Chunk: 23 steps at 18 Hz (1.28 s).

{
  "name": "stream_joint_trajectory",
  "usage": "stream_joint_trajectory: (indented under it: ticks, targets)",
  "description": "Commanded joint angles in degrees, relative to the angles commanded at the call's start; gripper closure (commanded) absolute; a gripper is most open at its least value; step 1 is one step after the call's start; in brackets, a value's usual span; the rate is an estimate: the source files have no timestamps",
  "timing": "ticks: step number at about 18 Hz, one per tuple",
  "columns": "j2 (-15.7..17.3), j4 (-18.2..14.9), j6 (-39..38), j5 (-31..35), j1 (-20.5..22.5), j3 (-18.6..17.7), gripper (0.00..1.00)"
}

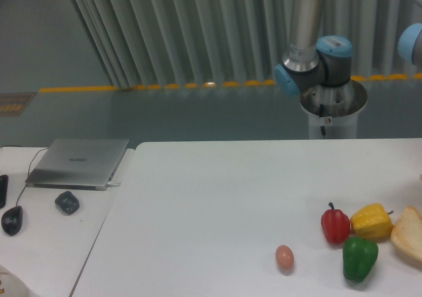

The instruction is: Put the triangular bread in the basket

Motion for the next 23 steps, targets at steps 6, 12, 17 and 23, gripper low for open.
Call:
stream_joint_trajectory:
  ticks: [6,12,17,23]
  targets:
    - [0.09,0.35,0.00,-4.20,0.26,-1.93,0.00]
    - [1.32,2.54,-8.78,-4.40,-5.08,-3.60,0.00]
    - [-2.63,6.93,-10.55,-4.04,-9.23,-2.90,0.00]
    - [-7.56,9.58,-8.45,-2.04,-8.79,-0.62,0.00]
